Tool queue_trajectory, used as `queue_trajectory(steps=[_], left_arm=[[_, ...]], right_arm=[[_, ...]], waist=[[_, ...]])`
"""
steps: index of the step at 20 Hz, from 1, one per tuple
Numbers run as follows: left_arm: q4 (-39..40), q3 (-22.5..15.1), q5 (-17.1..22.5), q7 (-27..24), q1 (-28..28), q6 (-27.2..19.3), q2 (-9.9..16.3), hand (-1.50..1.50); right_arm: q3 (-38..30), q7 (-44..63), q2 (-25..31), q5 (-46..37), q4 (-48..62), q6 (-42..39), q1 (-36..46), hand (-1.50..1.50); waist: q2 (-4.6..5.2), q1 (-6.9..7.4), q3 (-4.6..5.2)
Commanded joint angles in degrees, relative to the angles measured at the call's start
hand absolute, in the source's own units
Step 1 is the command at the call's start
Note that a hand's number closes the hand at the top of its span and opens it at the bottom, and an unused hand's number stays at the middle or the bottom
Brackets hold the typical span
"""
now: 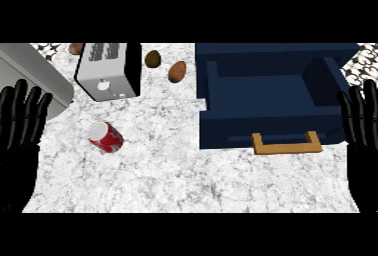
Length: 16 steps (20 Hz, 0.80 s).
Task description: Pick up the can, place it into the drawer and close the drawer
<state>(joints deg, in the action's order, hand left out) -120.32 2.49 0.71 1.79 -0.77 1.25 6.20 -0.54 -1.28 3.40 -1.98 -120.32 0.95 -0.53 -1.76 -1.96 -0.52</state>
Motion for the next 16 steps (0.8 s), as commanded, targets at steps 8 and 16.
queue_trajectory(steps=[8, 16], left_arm=[[12.01, 5.74, 12.7, 7.58, 1.6, 12.59, 10.56, -1.5], [11.36, 10.7, 19.62, 13.48, 2.59, 16.21, 13.63, -1.5]], right_arm=[[-2.94, 8.41, -1.31, 1.01, 2.63, 2.87, -6.62, -1.5], [-11.23, 10.36, 2.96, 9.31, -1.24, -2.37, -12.0, -1.5]], waist=[[2.07, 0.89, 0.48], [1.7, 1.66, 0.5]])
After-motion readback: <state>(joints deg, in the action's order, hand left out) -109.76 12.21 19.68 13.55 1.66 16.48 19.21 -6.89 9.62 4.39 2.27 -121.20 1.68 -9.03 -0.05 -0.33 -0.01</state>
